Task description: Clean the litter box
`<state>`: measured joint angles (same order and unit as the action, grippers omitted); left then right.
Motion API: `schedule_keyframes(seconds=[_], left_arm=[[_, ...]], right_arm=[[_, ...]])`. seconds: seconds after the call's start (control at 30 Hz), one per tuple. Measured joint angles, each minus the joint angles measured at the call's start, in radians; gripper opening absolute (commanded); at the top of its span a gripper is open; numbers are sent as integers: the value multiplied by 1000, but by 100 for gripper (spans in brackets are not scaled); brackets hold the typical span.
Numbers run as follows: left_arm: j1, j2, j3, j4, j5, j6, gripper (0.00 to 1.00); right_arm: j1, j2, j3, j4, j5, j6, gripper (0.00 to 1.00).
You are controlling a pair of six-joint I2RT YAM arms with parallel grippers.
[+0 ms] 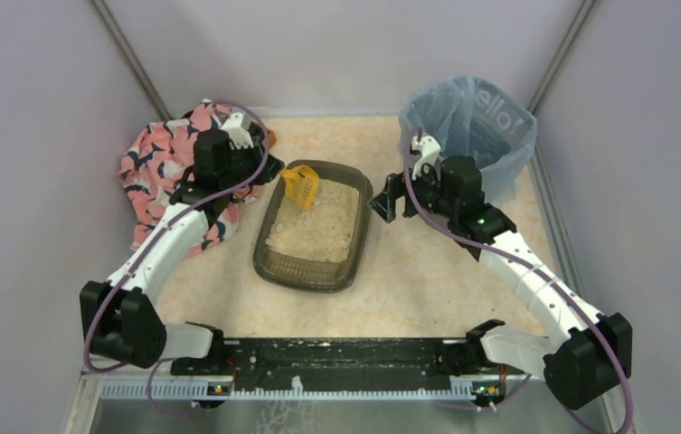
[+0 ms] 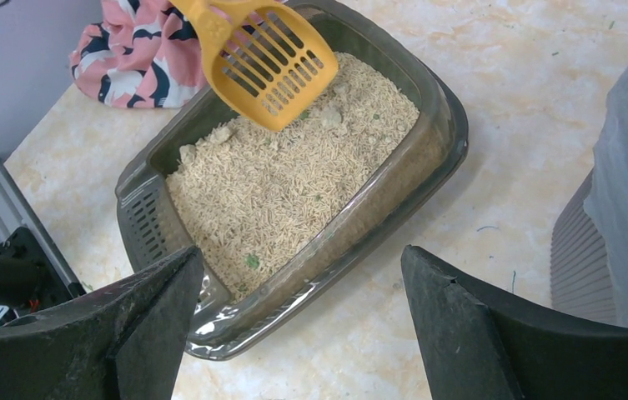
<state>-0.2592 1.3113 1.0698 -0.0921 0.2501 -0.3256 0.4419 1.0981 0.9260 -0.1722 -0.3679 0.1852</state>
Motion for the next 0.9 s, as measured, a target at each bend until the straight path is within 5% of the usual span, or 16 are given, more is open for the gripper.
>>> schedule_keyframes(seconds=[0.57,0.9], left_arm=[[-203,175,113,-72,-292,103,0],[-224,183,151,-146,-391,120,0]], right_arm=[[0,2,-29,30,-54,-1,86],[0,2,-30,31,-62,-2,86]])
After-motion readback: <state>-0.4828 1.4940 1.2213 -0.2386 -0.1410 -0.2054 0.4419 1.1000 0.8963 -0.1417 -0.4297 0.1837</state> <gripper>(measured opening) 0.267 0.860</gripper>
